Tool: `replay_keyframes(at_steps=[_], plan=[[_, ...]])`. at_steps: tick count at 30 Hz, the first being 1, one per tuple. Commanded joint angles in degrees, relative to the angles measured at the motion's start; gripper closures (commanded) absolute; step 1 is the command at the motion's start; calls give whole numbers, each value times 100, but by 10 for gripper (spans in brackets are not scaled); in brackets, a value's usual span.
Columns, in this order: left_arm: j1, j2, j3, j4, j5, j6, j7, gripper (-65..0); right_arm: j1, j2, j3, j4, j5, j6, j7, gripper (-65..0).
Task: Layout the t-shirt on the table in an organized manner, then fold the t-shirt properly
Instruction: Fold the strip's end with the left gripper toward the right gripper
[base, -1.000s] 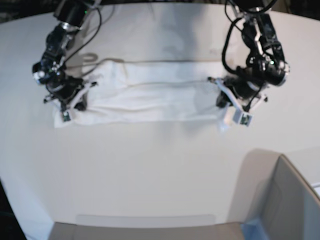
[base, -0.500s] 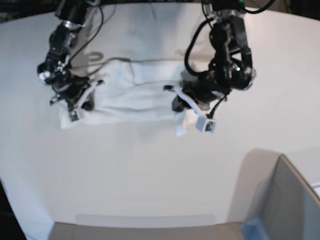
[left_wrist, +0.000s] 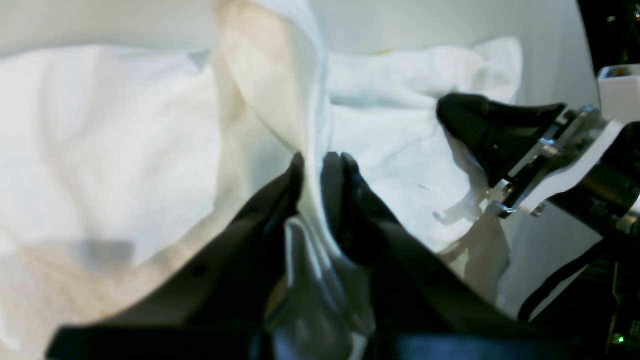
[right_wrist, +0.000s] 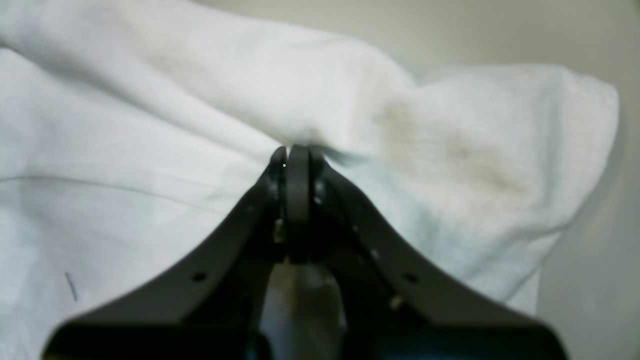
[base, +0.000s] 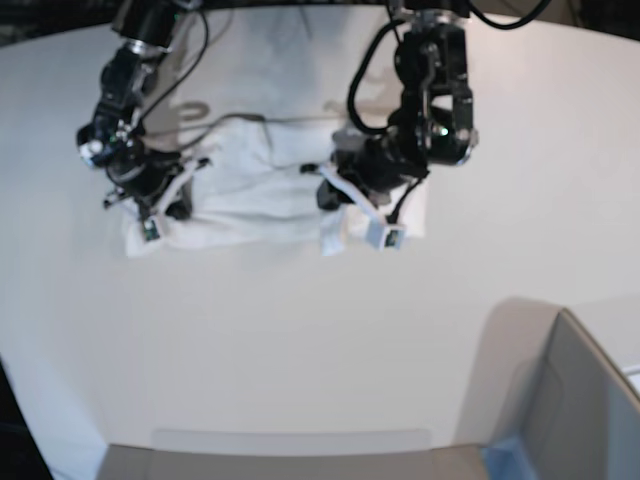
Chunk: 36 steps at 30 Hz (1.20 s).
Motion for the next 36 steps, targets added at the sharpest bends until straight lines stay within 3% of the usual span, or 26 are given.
replay_keyframes(at_steps=[1, 10, 21, 24, 28, 36], plan=[[-70, 40, 27, 48, -126, 18, -122, 0, -127, -24, -22, -77, -342, 124, -576, 0], [-70, 136, 36, -48, -126, 18, -439, 0, -127, -24, -31, -68, -342, 124, -576, 0], [-26, 127, 598, -778, -126, 18, -1037, 0, -127, -15, -22, -77, -342, 124, -576, 0], [-43, 127, 589, -778, -126, 62, -1089, -106, -127, -7, -13, -77, -342, 124, -576, 0], [-43, 127, 633, -761, -126, 528, -1476, -199, -127, -7, -13, -77, -342, 124, -576, 0], [-52, 119, 642, -761, -134, 581, -1669, -73, -127, -7, -4, -77, -342, 124, -576, 0]])
